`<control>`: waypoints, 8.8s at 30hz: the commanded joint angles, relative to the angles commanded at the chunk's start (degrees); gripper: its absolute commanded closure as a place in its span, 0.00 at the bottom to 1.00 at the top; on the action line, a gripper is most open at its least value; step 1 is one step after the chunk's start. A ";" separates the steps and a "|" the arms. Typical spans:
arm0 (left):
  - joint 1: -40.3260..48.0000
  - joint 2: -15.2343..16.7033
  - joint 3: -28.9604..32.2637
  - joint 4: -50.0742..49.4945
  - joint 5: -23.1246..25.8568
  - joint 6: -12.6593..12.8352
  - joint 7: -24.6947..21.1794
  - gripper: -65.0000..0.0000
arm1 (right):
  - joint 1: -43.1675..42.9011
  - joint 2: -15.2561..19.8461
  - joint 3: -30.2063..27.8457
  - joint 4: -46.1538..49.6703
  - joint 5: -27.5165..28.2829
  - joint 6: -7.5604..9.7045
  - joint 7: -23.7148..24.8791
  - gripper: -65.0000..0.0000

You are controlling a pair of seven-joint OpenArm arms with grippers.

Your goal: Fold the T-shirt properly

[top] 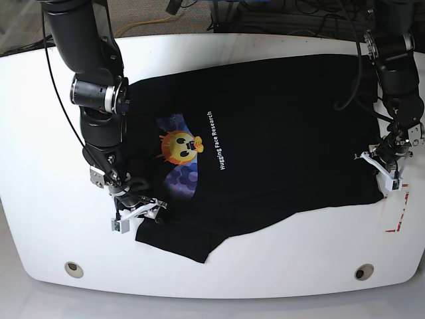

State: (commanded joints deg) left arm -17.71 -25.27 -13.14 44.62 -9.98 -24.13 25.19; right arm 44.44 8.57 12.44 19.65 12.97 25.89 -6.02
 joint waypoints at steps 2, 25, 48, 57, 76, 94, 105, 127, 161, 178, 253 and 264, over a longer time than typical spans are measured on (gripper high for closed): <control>0.00 0.00 0.00 0.00 0.00 0.00 0.00 1.00 | 0.18 -0.09 0.00 0.00 0.00 -0.18 0.09 0.61; -0.53 -0.79 -0.09 0.09 0.00 0.00 0.00 1.00 | -7.82 -2.55 -0.09 34.73 0.44 -0.18 -21.27 1.00; -4.13 -0.79 2.73 11.60 0.00 0.18 1.14 1.00 | -14.77 2.81 0.00 60.22 0.62 3.08 -33.05 1.00; -8.70 -0.53 -1.76 28.48 0.00 0.18 14.24 1.00 | -7.82 4.92 -0.18 60.04 0.62 3.43 -35.08 1.00; -32.18 -3.87 -7.91 49.49 -0.09 0.09 28.75 1.00 | 21.98 10.20 -8.44 59.96 0.53 8.79 -43.96 1.00; -35.25 -4.13 -8.35 49.41 -0.35 -0.35 28.48 1.00 | 30.36 12.22 -10.02 67.25 0.62 14.11 -58.11 1.00; -17.67 -3.69 -8.62 54.59 -0.26 -4.31 28.40 1.00 | 6.86 9.23 -3.87 78.68 0.62 14.11 -58.37 1.00; 17.23 3.08 -16.62 59.69 0.00 -4.48 24.62 1.00 | -37.54 -4.75 6.95 91.60 7.82 14.11 -58.37 0.73; 20.66 3.16 -16.70 55.47 0.09 -4.40 20.31 1.00 | -32.26 -7.91 -6.42 56.53 8.35 9.58 -39.38 0.26; 20.57 3.16 -15.30 54.86 0.09 -4.40 20.31 1.00 | -30.15 -10.37 -6.59 49.93 8.35 7.12 -29.45 0.52; 27.34 -3.34 -14.95 48.62 0.00 -12.31 15.91 1.00 | -49.93 -1.76 22.86 72.70 29.36 14.11 -58.99 0.37; 27.34 -2.02 -14.95 48.70 0.09 -12.13 16.09 1.00 | -50.11 -3.96 15.30 72.26 29.01 14.11 -58.90 0.35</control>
State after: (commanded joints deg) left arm 9.63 -27.30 -28.09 93.32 -9.89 -36.26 41.27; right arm -5.67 4.62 27.74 91.91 41.98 40.00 -64.92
